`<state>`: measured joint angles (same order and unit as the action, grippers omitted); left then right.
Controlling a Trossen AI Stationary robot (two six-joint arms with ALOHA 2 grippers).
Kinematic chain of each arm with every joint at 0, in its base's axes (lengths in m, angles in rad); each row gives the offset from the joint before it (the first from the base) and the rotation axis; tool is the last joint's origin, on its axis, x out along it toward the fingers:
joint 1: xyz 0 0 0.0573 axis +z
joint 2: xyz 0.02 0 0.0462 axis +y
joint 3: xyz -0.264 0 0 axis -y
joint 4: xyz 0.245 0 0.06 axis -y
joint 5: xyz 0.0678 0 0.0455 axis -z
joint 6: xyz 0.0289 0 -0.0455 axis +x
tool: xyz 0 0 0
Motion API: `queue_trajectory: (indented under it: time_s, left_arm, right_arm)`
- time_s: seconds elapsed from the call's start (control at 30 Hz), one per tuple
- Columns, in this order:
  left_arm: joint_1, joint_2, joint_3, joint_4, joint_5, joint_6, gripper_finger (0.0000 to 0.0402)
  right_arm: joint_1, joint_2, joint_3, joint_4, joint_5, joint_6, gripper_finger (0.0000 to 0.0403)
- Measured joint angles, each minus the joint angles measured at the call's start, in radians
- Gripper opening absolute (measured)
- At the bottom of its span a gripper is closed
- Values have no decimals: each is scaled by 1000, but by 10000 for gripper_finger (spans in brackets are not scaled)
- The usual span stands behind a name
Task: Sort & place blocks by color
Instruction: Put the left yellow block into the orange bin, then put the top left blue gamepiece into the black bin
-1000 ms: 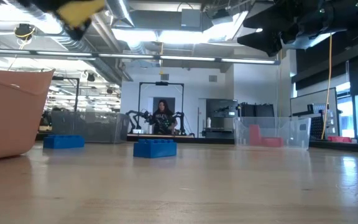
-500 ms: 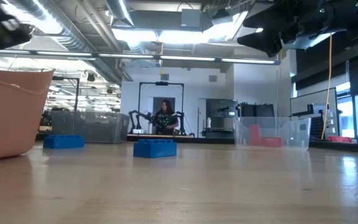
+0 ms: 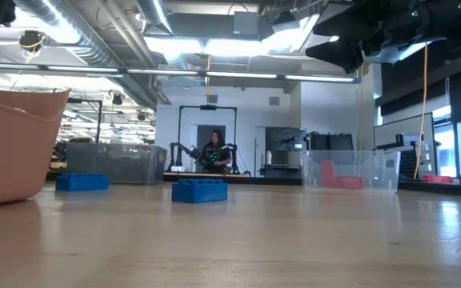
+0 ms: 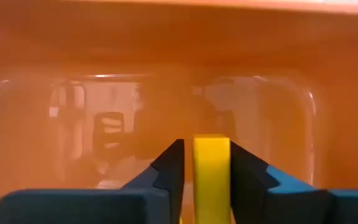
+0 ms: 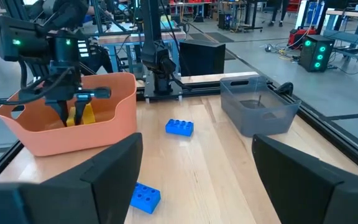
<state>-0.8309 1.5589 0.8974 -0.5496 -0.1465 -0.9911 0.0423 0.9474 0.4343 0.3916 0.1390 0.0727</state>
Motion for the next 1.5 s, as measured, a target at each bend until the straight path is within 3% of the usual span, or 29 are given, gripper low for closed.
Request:
queue_trajectory:
  time_s: [0.4,0.57,0.7,0.83,0.93,1.07,1.17,1.27,1.33,1.43,1.5]
  left_arm:
    - [47,-2,0,0,14,60,198]
    - [88,-40,0,0,128,129,205]
    - [117,-133,4,-85,156,154,203]
    - [127,-264,53,-298,18,157,203]
    - [128,-368,88,-337,-224,233,203]
    - [132,-477,78,-185,-553,510,203]
    - [165,-526,41,-23,-630,735,203]
    - [235,-566,-51,226,-589,934,203]
    - [297,-591,-142,426,-482,1034,203]
    - [408,-612,-286,672,-313,1086,203]
    - [481,-619,-365,788,-270,1079,203]
  right_arm:
    - [0,0,0,0,0,2,303]
    - [0,0,0,0,0,1,303]
    - [0,0,0,0,0,0,303]
    - [0,0,0,0,0,1,303]
    - [0,0,0,2,0,1,303]
    - [0,0,0,2,0,1,303]
    - [0,0,0,1,0,1,303]
    - [0,0,0,1,0,1,303]
    - [0,0,0,1,0,1,303]
    - [0,0,0,1,0,1,303]
    - [0,0,0,1,0,0,303]
